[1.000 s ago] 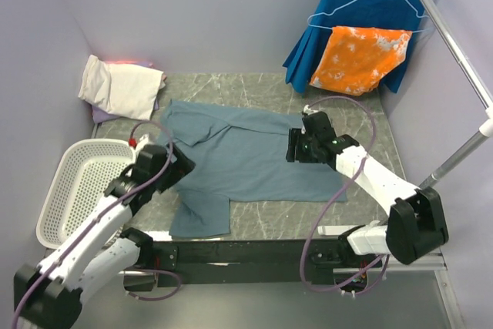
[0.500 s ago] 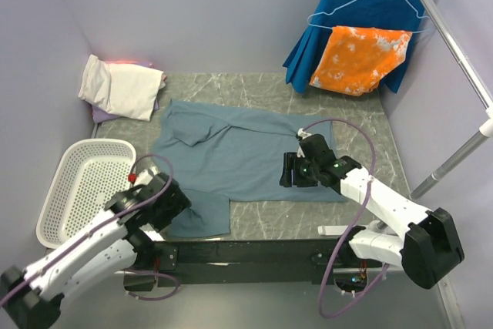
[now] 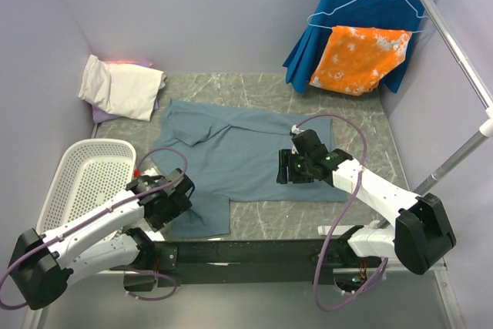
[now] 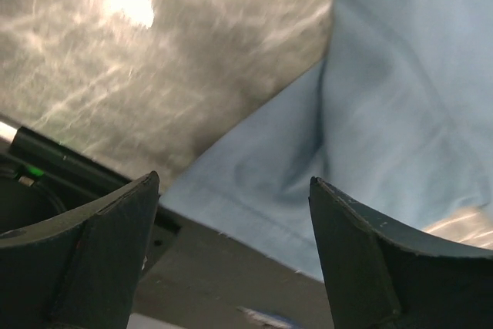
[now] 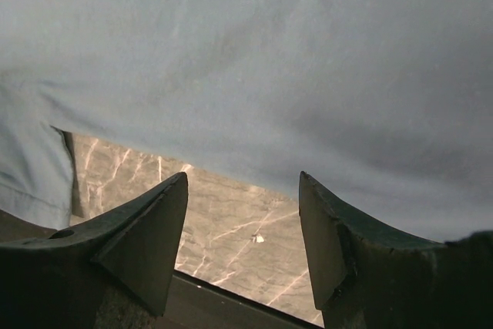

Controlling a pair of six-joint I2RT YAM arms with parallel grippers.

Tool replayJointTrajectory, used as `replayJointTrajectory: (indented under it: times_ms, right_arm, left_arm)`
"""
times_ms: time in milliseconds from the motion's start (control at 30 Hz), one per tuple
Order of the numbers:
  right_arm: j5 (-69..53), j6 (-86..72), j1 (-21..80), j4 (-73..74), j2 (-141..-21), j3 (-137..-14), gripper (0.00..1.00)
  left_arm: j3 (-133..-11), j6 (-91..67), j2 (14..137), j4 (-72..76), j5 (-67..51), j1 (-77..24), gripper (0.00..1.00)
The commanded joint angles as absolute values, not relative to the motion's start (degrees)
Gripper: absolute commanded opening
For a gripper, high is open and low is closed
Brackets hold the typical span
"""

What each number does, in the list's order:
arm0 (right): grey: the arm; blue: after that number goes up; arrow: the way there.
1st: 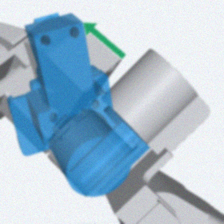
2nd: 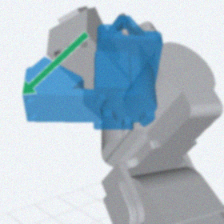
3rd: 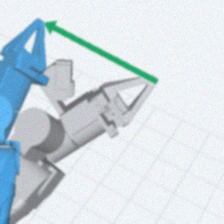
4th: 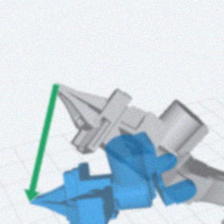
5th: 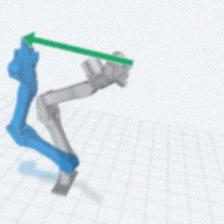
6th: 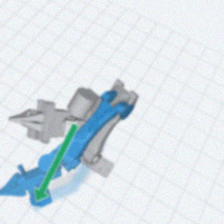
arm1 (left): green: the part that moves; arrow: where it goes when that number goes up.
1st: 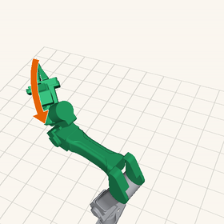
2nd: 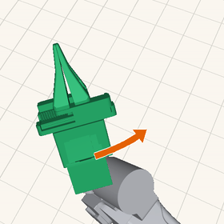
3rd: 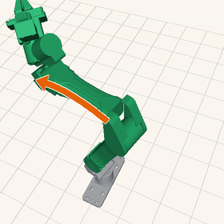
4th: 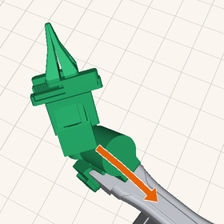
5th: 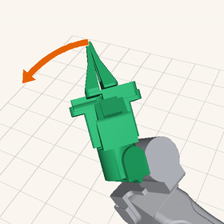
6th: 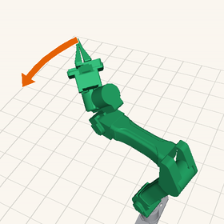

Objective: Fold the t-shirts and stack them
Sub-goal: Grap the side of the flattened tshirt closest away from the robot with both arms

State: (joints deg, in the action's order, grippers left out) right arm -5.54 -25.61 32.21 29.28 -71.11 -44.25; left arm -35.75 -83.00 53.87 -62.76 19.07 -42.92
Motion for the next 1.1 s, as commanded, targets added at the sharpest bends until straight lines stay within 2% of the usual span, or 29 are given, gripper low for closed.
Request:
replayJointTrajectory:
  times_ms: [0, 167, 333, 400, 600, 800, 900, 1000, 1033, 1067]
  right_arm:
    - [-3.4, -24.6, 32.6, 30.7, -71.2, -47.0, 0.66]
    - [-3.1, -25.0, 32.5, 30.8, -72.2, -47.2, 0.67]
    - [-2.7, -25.2, 32.6, 31.4, -71.7, -47.4, 0.67]
    - [-2.5, -25.1, 32.6, 31.7, -71.5, -47.6, 0.67]
    - [-2.4, -25.0, 32.6, 31.6, -70.8, -47.5, 0.67]
    - [-2.1, -24.1, 32.6, 32.2, -70.7, -48.0, 0.68]
    - [-1.9, -23.9, 32.6, 32.3, -70.9, -48.2, 0.68]
    - [-1.8, -24.3, 32.6, 32.3, -71.5, -48.2, 0.68]
    - [-1.2, -24.7, 32.6, 32.3, -71.5, -48.1, 0.68]
    - [-0.5, -25.0, 32.6, 32.3, -71.8, -48.1, 0.67]
  left_arm:
    - [-34.8, -85.9, 52.8, -63.8, 16.2, -45.9, 0.83]
    - [-35.2, -84.6, 54.7, -63.5, 15.5, -46.8, 0.70]
    - [-36.0, -82.5, 57.5, -63.7, 14.9, -46.8, 0.74]
    - [-36.3, -82.3, 58.5, -63.5, 14.9, -46.8, 0.79]
    - [-37.1, -81.7, 63.2, -60.7, 14.2, -46.8, 0.81]
    - [-33.1, -83.2, 64.6, -54.0, 11.0, -46.8, 0.73]
    - [-31.6, -85.2, 62.3, -54.1, 11.3, -46.8, 0.63]
    - [-30.7, -86.0, 60.6, -54.8, 11.2, -46.8, 0.45]
    - [-30.6, -86.4, 60.3, -55.2, 11.2, -46.8, 0.28]
    - [-30.7, -86.4, 59.6, -55.5, 11.4, -46.8, 0.19]
